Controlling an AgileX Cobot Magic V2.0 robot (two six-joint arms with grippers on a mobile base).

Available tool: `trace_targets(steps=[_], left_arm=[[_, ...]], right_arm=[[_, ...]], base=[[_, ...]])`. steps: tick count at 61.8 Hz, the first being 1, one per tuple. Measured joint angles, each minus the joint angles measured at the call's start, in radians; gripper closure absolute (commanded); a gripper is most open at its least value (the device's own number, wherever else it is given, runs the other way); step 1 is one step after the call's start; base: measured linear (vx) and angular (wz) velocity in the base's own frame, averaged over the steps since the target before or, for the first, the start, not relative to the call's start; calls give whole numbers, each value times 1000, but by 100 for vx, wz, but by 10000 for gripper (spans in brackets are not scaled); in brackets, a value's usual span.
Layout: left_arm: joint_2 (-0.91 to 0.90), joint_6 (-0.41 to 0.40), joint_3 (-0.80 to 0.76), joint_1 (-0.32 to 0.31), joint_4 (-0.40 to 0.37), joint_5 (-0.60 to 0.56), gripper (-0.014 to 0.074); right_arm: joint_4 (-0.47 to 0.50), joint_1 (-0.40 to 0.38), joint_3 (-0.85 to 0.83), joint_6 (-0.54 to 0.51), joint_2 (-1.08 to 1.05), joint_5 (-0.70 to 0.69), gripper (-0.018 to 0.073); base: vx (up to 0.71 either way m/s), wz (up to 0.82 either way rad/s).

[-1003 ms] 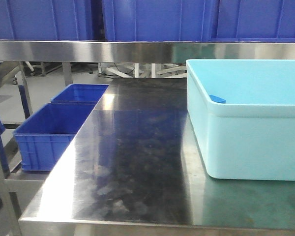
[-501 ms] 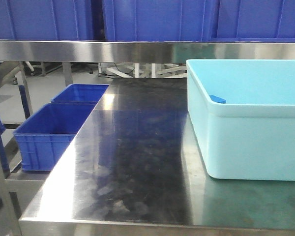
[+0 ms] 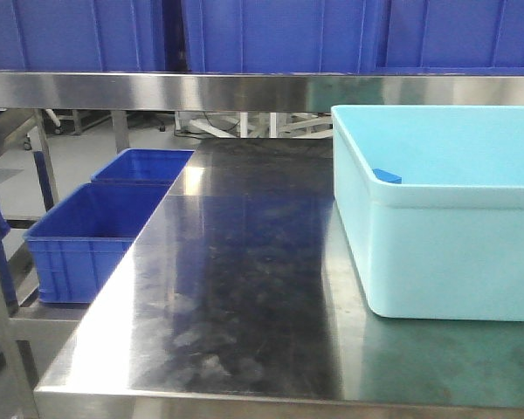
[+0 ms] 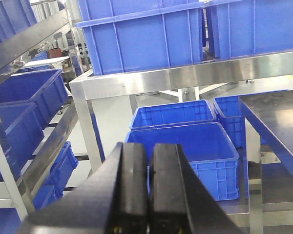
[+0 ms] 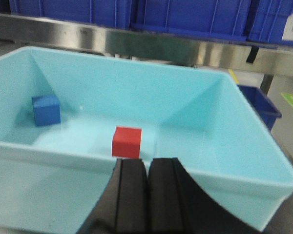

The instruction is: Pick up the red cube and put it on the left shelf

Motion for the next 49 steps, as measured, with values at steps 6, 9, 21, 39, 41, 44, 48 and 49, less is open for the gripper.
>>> trace_targets(steps=[6,9,21,39,41,44,48,49], left_arm=[[0,0,0,0,0,0,491],[0,0,0,0,0,0,491],[0,0,0,0,0,0,491],[0,0,0,0,0,0,491],[0,0,0,0,0,0,491],[0,0,0,0,0,0,491],[0,0,0,0,0,0,491],[0,0,0,0,0,0,491]], right_arm=[[0,0,0,0,0,-54,506],[0,0,-12,0,9,-75,506],[0,0,-124,0,152,-97,506],[2,0,-378,26,453,-109,506],[2,0,-402,27,485,-107,506],[2,0,-446,30,548,-97,506],[2,0,-506,29,616,-81,506],[2,0,-517,29,630,-79,506]], base=[[1,8],[2,14],[0,0],[0,0],[0,0],[0,0],[0,0],[0,0]])
